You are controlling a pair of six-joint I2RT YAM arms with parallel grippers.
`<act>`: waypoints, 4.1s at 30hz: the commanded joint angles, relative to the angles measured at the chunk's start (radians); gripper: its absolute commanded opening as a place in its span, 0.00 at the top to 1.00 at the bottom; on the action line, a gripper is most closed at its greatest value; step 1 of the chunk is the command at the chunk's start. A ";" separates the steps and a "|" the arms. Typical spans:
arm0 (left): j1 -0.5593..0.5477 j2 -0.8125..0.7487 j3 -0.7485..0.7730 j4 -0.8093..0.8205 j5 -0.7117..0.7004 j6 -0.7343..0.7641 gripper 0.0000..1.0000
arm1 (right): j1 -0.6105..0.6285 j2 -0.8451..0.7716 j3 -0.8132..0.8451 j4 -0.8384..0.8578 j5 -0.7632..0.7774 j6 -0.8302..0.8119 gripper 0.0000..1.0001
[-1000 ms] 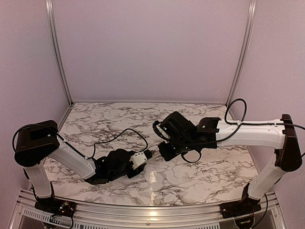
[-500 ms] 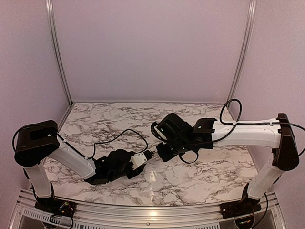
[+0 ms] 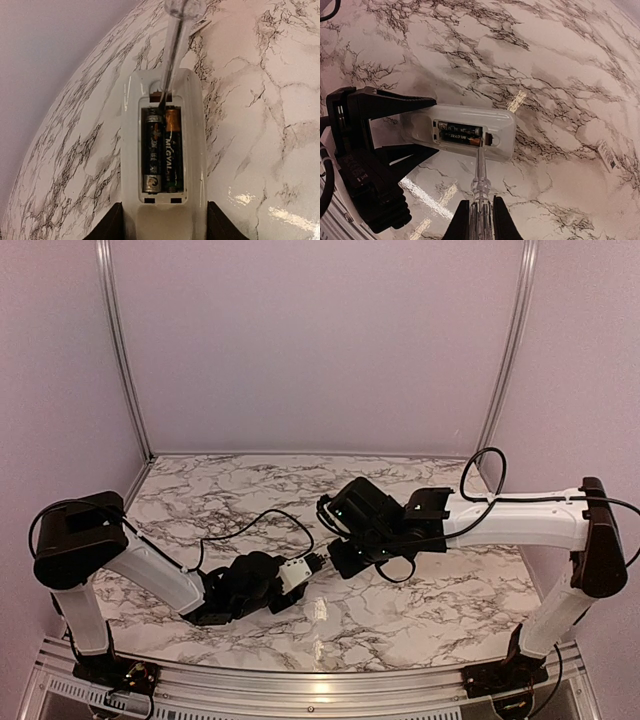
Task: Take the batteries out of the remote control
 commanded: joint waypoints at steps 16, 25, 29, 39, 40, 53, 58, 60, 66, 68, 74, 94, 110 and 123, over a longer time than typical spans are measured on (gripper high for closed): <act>-0.008 0.045 0.051 -0.023 -0.028 -0.016 1.00 | 0.014 0.045 0.064 -0.009 0.039 0.004 1.00; -0.008 0.056 0.058 -0.032 -0.037 -0.015 1.00 | 0.014 0.060 0.078 -0.027 0.059 0.008 1.00; -0.007 0.062 0.064 -0.037 -0.045 -0.011 1.00 | 0.014 0.061 0.082 -0.030 0.058 0.010 1.00; -0.008 0.074 0.074 -0.044 -0.066 -0.012 1.00 | 0.014 0.067 0.080 -0.040 0.060 0.020 1.00; -0.008 0.074 0.073 -0.045 -0.066 -0.012 1.00 | 0.014 0.067 0.080 -0.042 0.063 0.022 1.00; -0.008 0.072 0.075 -0.050 -0.059 -0.010 1.00 | 0.014 0.087 0.073 -0.017 0.078 0.010 1.00; -0.008 0.071 0.075 -0.053 -0.057 -0.010 1.00 | 0.014 0.098 0.080 -0.015 0.079 0.006 1.00; -0.008 0.069 0.074 -0.051 -0.055 -0.010 1.00 | 0.014 0.101 0.079 -0.013 0.079 0.005 1.00; -0.007 0.067 0.074 -0.054 -0.051 -0.011 1.00 | 0.014 0.099 0.074 -0.003 0.085 0.005 1.00; -0.008 0.065 0.072 -0.053 -0.047 -0.012 1.00 | 0.014 0.096 0.068 0.004 0.088 0.004 1.00; -0.008 0.061 0.069 -0.050 -0.032 -0.018 1.00 | 0.014 0.083 0.036 0.045 0.082 0.001 1.00; -0.008 0.036 0.041 -0.017 0.020 -0.028 1.00 | 0.007 -0.069 -0.189 0.236 0.031 0.035 1.00; -0.007 0.004 -0.003 0.039 0.061 -0.018 1.00 | -0.117 -0.182 -0.359 0.376 -0.188 0.016 1.00; -0.008 0.008 0.001 0.037 0.062 -0.017 1.00 | -0.108 -0.089 -0.297 0.362 -0.158 0.006 1.00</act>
